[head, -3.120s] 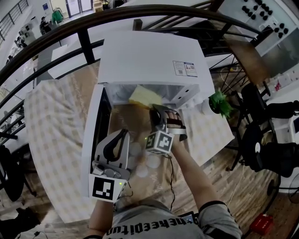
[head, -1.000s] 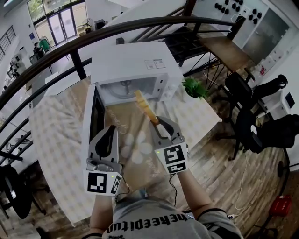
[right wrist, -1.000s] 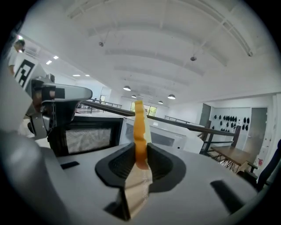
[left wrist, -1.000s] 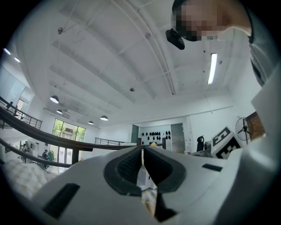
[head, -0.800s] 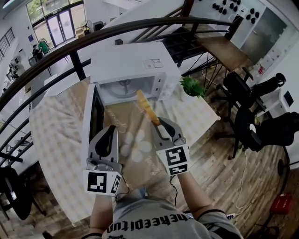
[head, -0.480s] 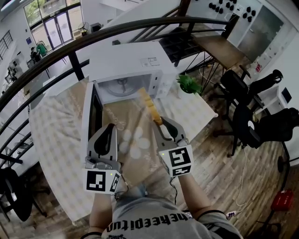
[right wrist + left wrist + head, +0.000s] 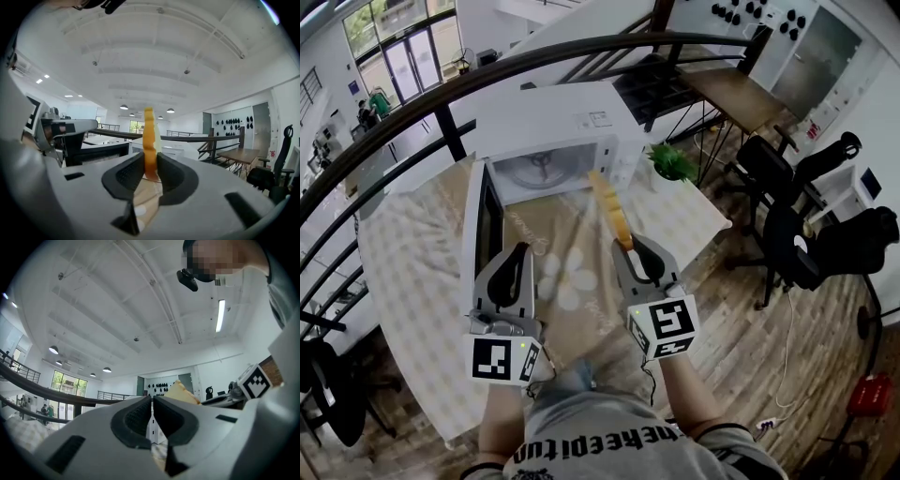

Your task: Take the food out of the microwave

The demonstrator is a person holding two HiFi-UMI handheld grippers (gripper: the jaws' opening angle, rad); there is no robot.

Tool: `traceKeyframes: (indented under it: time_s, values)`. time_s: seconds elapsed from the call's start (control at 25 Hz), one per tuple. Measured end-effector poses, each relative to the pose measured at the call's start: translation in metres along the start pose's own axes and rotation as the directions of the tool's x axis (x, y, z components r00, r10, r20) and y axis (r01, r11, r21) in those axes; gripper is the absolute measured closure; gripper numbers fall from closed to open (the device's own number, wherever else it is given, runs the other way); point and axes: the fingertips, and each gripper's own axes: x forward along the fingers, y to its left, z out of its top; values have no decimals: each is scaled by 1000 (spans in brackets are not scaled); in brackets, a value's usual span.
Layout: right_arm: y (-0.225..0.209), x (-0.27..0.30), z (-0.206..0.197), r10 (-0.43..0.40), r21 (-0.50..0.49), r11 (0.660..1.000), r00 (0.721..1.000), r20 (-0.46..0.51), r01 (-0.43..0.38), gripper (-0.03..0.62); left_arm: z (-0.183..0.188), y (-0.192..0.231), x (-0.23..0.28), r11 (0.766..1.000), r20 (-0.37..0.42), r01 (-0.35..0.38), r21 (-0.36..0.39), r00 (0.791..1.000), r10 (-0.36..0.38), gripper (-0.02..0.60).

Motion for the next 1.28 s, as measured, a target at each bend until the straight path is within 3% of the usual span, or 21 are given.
traceKeyframes:
  time_s: [1.28]
  values:
    - [-28, -96, 41, -122, 77, 991, 979, 162, 111, 507, 25, -46, -24, 999, 32, 45, 19, 998, -45, 566]
